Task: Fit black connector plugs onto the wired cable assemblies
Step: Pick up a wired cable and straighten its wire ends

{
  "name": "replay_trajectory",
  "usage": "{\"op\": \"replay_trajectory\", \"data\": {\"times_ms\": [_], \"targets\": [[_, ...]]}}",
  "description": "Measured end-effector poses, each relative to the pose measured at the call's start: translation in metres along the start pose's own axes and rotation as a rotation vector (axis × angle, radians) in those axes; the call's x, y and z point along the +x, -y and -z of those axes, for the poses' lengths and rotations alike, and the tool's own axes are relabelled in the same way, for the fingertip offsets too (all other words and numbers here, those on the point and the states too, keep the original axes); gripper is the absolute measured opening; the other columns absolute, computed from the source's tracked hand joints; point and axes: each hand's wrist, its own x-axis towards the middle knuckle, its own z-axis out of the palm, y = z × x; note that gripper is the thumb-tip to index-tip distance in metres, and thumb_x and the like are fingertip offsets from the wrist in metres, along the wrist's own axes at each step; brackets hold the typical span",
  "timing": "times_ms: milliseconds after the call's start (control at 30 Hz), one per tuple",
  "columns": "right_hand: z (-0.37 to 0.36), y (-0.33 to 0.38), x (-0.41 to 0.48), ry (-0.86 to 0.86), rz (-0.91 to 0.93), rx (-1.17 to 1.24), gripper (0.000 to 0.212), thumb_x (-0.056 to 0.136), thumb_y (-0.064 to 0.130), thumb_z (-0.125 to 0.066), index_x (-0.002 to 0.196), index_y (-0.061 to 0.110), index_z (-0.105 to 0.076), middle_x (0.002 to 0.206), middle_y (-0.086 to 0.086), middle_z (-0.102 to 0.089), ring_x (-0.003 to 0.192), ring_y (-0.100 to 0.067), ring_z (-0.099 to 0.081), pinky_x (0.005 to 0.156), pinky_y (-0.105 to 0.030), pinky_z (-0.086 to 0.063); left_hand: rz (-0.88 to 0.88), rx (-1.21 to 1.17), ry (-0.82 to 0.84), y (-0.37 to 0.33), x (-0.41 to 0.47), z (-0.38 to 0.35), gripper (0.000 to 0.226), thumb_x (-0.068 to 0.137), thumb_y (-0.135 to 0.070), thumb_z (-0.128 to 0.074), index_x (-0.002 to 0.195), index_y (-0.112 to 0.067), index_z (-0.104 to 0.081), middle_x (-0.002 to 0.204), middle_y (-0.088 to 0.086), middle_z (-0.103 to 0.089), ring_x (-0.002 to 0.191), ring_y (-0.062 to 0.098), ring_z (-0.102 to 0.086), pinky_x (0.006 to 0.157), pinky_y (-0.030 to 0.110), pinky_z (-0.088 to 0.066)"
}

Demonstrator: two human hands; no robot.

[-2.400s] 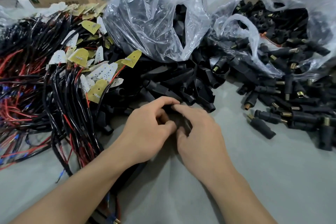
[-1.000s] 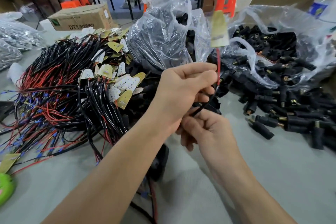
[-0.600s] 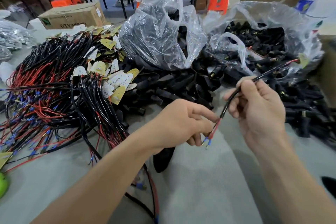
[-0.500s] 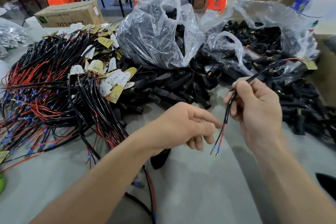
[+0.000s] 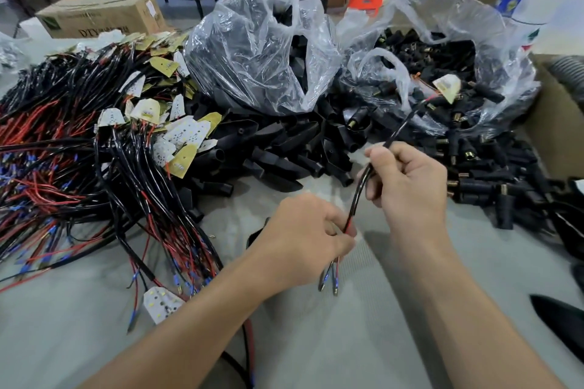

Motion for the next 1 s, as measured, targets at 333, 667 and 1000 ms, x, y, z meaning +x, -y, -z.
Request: {"op": "replay_trajectory", "data": {"times_ms": [333,667,1000], "targets": [[0.008,0.003,0.005,0.098,-0.091,-0.031,0.021,0.098,0.009,-0.06,0.086,0.014,-0.077,0.055,-0.007,-0.056,0.04,-0.008,-0.037,0.04,-0.016,-0.029,-0.071,0.182,-0.153,-0.005,0.0,0.021,0.023,0.079,-0.063,-0.062,0.069,-0.045,-0.073,0.058,-0.019,-0.068,0.046,-0.003,-0.053,0.051,0.02,-0.04],[0.022,-0.012,-0.01,0.185,-0.152,-0.212,0.053,0.08,0.049,-0.062,0.094,-0.002,-0.067,0.068,-0.03,-0.053,0.057,-0.023,-0.033,0.059,-0.037,-0.028,0.144,0.563,-0.183,0.006,-0.014,0.071,0.027,0.077,-0.076,-0.061,0.082,-0.052,-0.072,0.066,-0.028,-0.065,0.062,-0.001,-0.06,0.058,0.025,-0.04],[0.03,-0.007,-0.014,0.485,-0.327,-0.002,0.043,0.079,0.007,-0.068,0.118,0.026,-0.068,0.067,-0.007,-0.066,0.05,-0.012,-0.049,0.046,-0.021,-0.038,0.018,0.088,-0.225,0.004,-0.001,0.037,0.021,0.076,-0.012,-0.084,0.081,-0.03,-0.076,0.07,-0.018,-0.073,0.056,-0.003,-0.062,0.061,0.012,-0.048]]}}
